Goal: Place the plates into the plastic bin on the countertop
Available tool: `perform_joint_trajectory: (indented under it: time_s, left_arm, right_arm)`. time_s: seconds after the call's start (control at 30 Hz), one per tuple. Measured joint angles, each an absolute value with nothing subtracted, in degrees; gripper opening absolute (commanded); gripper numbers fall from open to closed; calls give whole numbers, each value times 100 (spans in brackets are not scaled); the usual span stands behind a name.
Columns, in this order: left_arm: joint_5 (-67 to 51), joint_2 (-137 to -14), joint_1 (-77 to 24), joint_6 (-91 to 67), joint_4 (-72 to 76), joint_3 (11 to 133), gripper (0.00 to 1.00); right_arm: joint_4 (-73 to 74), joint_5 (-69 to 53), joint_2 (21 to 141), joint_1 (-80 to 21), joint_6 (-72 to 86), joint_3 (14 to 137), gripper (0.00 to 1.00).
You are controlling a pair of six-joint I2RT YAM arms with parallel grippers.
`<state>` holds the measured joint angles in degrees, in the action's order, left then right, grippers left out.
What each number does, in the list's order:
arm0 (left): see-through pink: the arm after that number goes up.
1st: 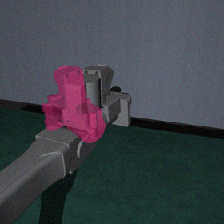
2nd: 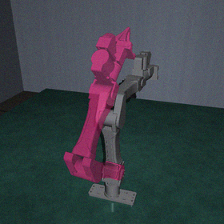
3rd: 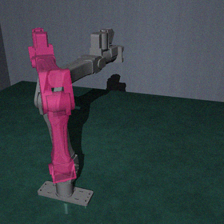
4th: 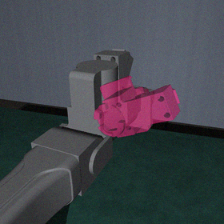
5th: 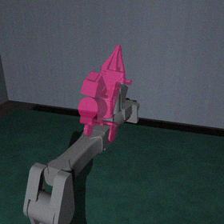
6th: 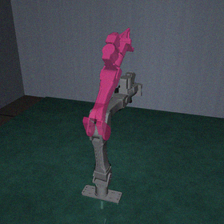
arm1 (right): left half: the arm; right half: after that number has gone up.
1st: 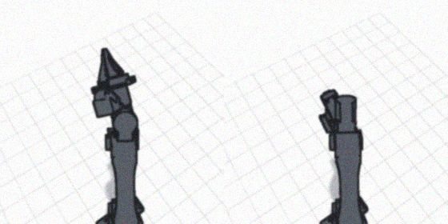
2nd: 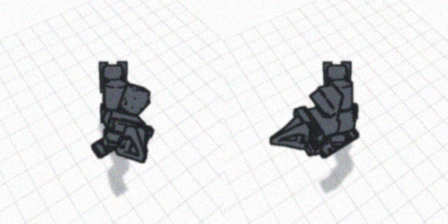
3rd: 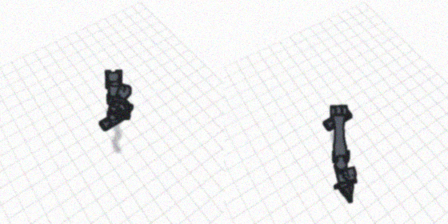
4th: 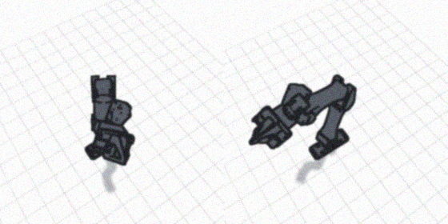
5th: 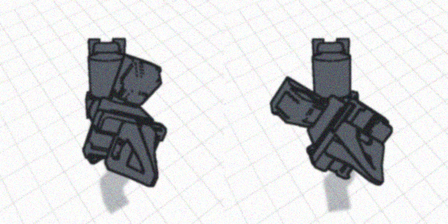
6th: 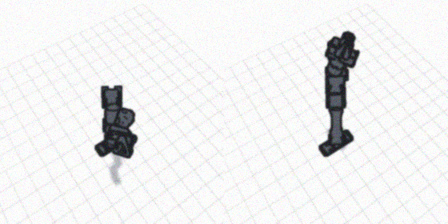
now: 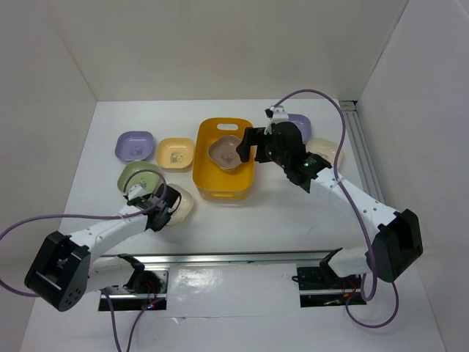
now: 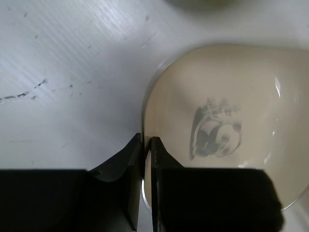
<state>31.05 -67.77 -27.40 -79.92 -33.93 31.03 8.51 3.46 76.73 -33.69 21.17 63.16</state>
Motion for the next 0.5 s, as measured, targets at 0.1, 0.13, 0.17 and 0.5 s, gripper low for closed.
perform_joint_trajectory:
  time_s: [0.1, 0.13, 0.17, 0.5]
  left_arm:
    - [3114, -6458, -2720, -8243, -3227, 3048, 9]
    - [3107, -6346, -2720, -8287, -3214, 3046, 1]
    - [3098, -6294, -2722, -8309, -3260, 3026, 0]
    - [3055, -4635, -3144, -8812, -4849, 2860, 0]
  right_arm:
    - [849, 320, 7673, -3363, 2112, 6316, 100]
    - [849, 314, 7673, -3358, 2112, 6316, 100]
    - [843, 305, 7673, -3347, 2112, 6316, 100]
    - [838, 255, 7673, -3317, 2115, 6316, 100]
